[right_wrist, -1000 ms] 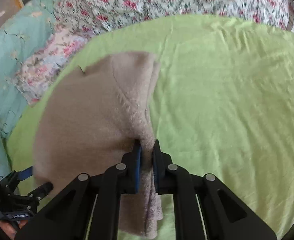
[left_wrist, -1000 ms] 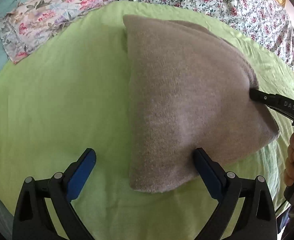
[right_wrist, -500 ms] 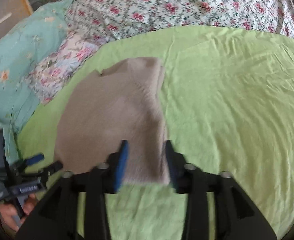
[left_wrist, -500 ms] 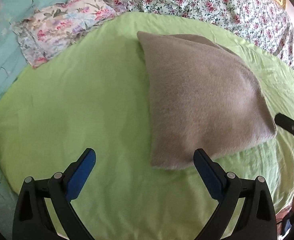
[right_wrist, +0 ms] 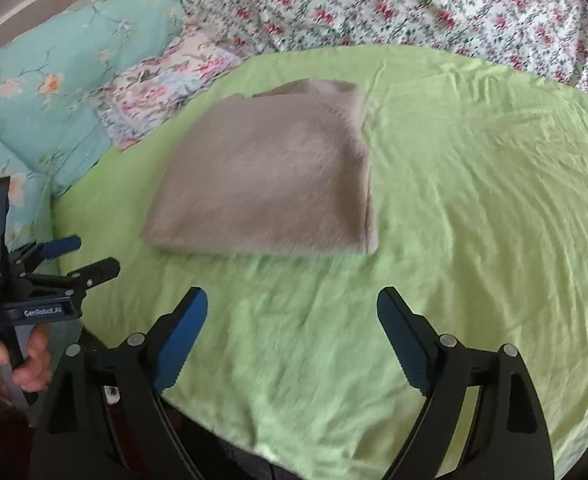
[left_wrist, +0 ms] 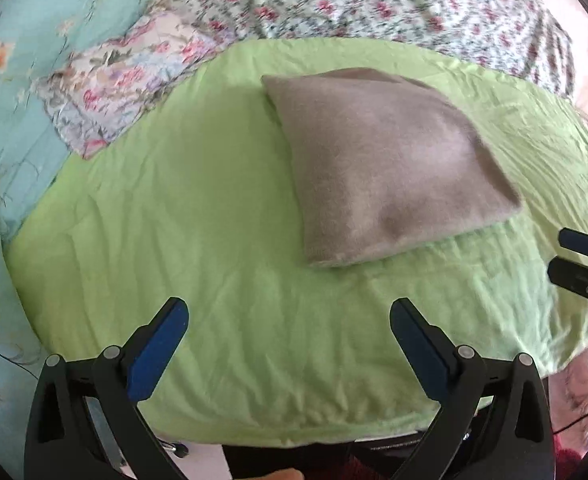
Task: Fold small clothes
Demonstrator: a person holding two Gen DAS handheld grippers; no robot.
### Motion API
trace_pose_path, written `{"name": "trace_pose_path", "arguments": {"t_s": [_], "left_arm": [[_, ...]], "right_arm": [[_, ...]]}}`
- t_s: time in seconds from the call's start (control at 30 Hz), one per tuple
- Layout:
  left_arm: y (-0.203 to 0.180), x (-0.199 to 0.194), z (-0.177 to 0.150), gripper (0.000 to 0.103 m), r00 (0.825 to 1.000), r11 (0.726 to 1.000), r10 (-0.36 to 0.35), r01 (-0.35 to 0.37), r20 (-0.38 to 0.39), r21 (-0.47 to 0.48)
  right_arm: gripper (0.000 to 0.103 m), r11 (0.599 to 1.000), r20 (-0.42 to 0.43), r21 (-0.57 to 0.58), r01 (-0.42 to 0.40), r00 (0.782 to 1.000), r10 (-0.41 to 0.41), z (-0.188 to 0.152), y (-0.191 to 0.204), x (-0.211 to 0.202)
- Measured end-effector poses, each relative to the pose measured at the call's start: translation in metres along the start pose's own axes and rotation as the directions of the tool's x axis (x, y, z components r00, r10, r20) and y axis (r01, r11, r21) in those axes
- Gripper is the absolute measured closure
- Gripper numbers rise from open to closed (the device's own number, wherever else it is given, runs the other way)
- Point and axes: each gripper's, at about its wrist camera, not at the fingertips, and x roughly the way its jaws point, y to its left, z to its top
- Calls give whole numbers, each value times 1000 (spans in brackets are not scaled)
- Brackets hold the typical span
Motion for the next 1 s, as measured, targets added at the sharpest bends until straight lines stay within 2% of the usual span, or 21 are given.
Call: {"name": "trace_pose_path", "arguments": {"t_s": [0.13, 0.2, 0.23, 0.33, 0.63, 1.0], "left_arm": [[-10, -25, 11, 1, 999, 998, 18, -21, 40, 58], [-13, -31, 16, 1, 998, 997, 20, -24, 52, 68], [-13, -33, 17, 1, 998, 998, 14, -18, 55, 66], [-15, -31, 19, 1, 999, 998, 17, -20, 44, 64], [0, -2, 20, 1, 997, 997, 67, -66, -29, 45], [7, 5, 39, 1, 996, 995, 94, -95, 5, 36]], "right_arm": [[12, 999, 5, -33, -9, 1000, 9, 8, 6, -20], [2, 999, 34, -43, 4, 999, -3, 13, 8, -32], [1, 999, 48, -45, 6, 999, -4, 14, 9, -35], [0, 999, 69, -49, 9, 998, -5, 18, 9, -42], [0, 998, -1, -66, 9, 1000, -9, 14, 8, -23], [0, 994, -24, -101, -29, 999, 27, 43, 15, -4]]}}
